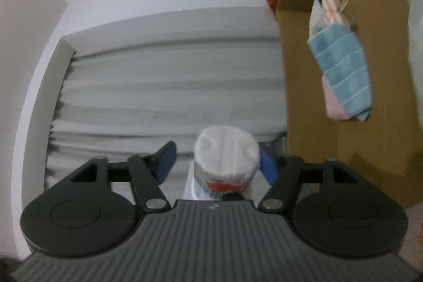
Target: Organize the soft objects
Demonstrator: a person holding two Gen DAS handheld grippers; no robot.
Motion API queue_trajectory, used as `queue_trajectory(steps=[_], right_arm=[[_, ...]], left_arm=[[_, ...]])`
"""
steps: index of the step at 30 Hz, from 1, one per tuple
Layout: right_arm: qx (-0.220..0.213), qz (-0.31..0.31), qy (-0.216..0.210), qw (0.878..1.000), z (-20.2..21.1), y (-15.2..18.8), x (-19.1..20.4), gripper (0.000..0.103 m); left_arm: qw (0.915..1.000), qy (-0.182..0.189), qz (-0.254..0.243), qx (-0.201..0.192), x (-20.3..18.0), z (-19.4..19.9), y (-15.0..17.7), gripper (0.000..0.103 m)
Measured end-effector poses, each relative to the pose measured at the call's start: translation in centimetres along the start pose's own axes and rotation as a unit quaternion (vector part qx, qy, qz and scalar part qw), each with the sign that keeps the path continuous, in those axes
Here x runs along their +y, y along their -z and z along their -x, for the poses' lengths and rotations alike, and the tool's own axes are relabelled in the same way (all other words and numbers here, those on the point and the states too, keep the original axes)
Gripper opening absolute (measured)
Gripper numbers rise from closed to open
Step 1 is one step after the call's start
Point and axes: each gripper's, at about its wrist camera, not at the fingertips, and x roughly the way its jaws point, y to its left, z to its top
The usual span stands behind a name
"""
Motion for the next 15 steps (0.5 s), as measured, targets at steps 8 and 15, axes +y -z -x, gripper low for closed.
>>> queue_trajectory(steps=[8,15], right_arm=[[-0.044,0.019,0.016,0.999,3.7,-0.2,-1.2,0.076],[-0.08,0.03,0.004,0.996,6.5,-0.8,-1.3,0.076]], left_arm=[[0.9938,0.002,0.061,0.092,3.5,-4.8,-1.9,0.036],[0.9753,-0.011,0.14,0.17,7.5,-11.3,-1.2,0.004]])
